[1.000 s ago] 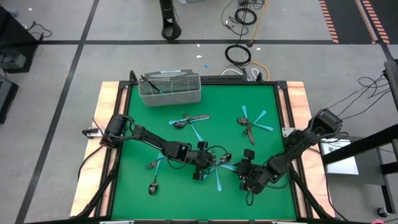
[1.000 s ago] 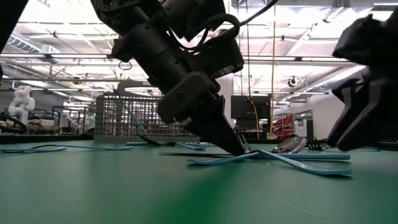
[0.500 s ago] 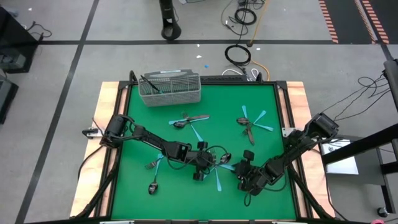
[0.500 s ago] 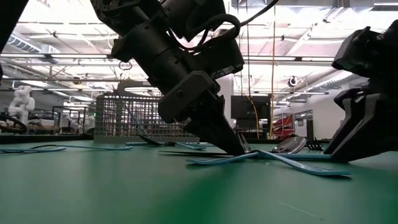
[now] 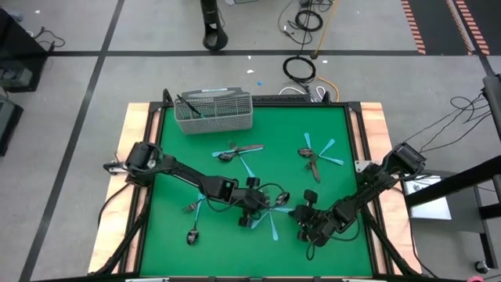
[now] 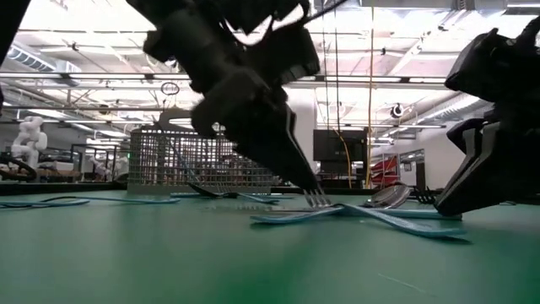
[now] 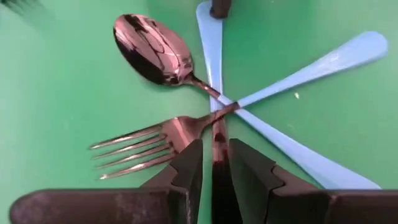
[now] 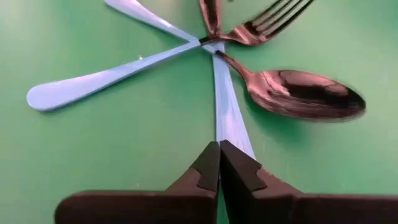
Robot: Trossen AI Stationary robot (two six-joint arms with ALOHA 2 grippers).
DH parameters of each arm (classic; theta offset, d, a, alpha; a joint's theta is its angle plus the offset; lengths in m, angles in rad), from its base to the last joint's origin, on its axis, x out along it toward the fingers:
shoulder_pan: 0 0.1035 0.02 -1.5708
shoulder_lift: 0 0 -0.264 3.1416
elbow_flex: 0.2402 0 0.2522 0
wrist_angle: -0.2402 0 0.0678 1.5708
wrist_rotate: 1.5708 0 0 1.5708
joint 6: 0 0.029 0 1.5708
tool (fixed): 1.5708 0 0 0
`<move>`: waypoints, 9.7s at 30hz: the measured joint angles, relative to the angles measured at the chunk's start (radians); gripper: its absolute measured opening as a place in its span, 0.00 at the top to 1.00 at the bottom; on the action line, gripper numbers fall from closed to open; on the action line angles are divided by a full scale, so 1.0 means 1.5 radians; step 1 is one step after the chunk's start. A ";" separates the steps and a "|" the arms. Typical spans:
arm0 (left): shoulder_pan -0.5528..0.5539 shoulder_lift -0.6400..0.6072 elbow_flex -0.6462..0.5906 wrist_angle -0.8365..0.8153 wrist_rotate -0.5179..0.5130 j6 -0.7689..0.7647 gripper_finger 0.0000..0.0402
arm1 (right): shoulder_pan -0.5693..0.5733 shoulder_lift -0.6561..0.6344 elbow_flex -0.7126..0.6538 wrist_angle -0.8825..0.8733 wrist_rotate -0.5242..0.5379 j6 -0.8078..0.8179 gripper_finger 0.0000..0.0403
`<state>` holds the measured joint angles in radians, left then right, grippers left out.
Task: Sort silverware
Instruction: Put the table knife into the silverware rack
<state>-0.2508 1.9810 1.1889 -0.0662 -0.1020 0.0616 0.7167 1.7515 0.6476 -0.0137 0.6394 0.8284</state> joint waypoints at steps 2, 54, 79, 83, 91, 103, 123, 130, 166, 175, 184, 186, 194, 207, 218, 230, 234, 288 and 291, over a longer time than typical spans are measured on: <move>0.000 -0.002 0.000 -0.008 -0.004 0.004 0.79 | -0.002 -0.001 0.000 0.000 -0.006 0.000 0.99; -0.021 0.005 -0.012 -0.020 -0.042 -0.038 0.45 | -0.004 0.004 0.001 0.026 -0.032 0.024 0.57; 0.001 0.001 -0.008 -0.131 -0.025 -0.041 0.45 | 0.010 0.003 -0.001 0.038 -0.044 0.051 1.00; 0.007 -0.001 -0.007 -0.181 -0.016 -0.057 0.45 | 0.010 0.003 -0.001 0.038 -0.044 0.049 1.00; 0.015 -0.064 -0.030 -0.232 0.000 -0.053 0.48 | 0.012 0.003 -0.001 0.038 -0.044 0.042 1.00; 0.039 -0.171 -0.210 0.010 0.011 -0.125 0.68 | 0.012 0.003 -0.001 0.040 -0.043 0.028 1.00; 0.037 -0.170 -0.211 0.110 0.013 -0.106 0.70 | 0.063 -0.086 -0.005 0.011 0.016 0.037 1.00; 0.037 -0.170 -0.211 0.110 0.013 -0.106 0.70 | 0.079 -0.070 -0.004 -0.016 0.022 0.092 1.00; 0.012 -0.160 -0.210 0.145 0.077 -0.106 0.70 | 0.083 0.014 -0.004 0.152 0.005 0.081 1.00; -0.010 -0.076 -0.188 0.205 0.089 -0.033 0.70 | 0.026 0.014 -0.004 0.163 0.003 0.026 1.00; -0.007 -0.072 -0.187 0.174 0.055 -0.014 0.70 | -0.023 0.013 -0.003 0.191 -0.041 -0.040 1.00; -0.006 -0.073 -0.187 0.162 0.046 -0.015 0.70 | -0.030 0.012 -0.003 0.190 -0.047 -0.044 1.00; 0.058 -0.191 -0.138 -0.078 -0.049 -0.027 0.70 | -0.033 0.012 -0.003 0.192 -0.045 -0.060 1.00; 0.352 -0.254 -0.129 -0.345 0.095 -0.002 0.70 | -0.028 0.012 -0.003 0.195 -0.044 -0.070 1.00; 0.403 -0.251 -0.129 -0.390 0.026 0.057 0.69 | -0.027 0.012 -0.002 0.192 -0.044 -0.079 1.00; 0.392 -0.190 -0.129 -0.374 -0.001 0.091 0.52 | -0.028 0.011 -0.002 0.192 -0.043 -0.089 1.00; 0.370 -0.185 -0.129 -0.343 0.016 0.090 0.51 | -0.028 0.011 -0.002 0.191 -0.043 -0.089 1.00; 0.393 -0.093 -0.125 -0.220 0.076 0.015 0.72 | -0.028 0.011 -0.002 0.191 -0.043 -0.091 1.00; 0.393 -0.079 -0.123 -0.221 0.077 0.015 0.79 | -0.028 0.011 -0.002 0.191 -0.043 -0.091 1.00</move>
<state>0.3382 1.8630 1.0046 -0.3980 0.0135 0.0837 0.6750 1.7679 0.6449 0.2726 0.5747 0.6913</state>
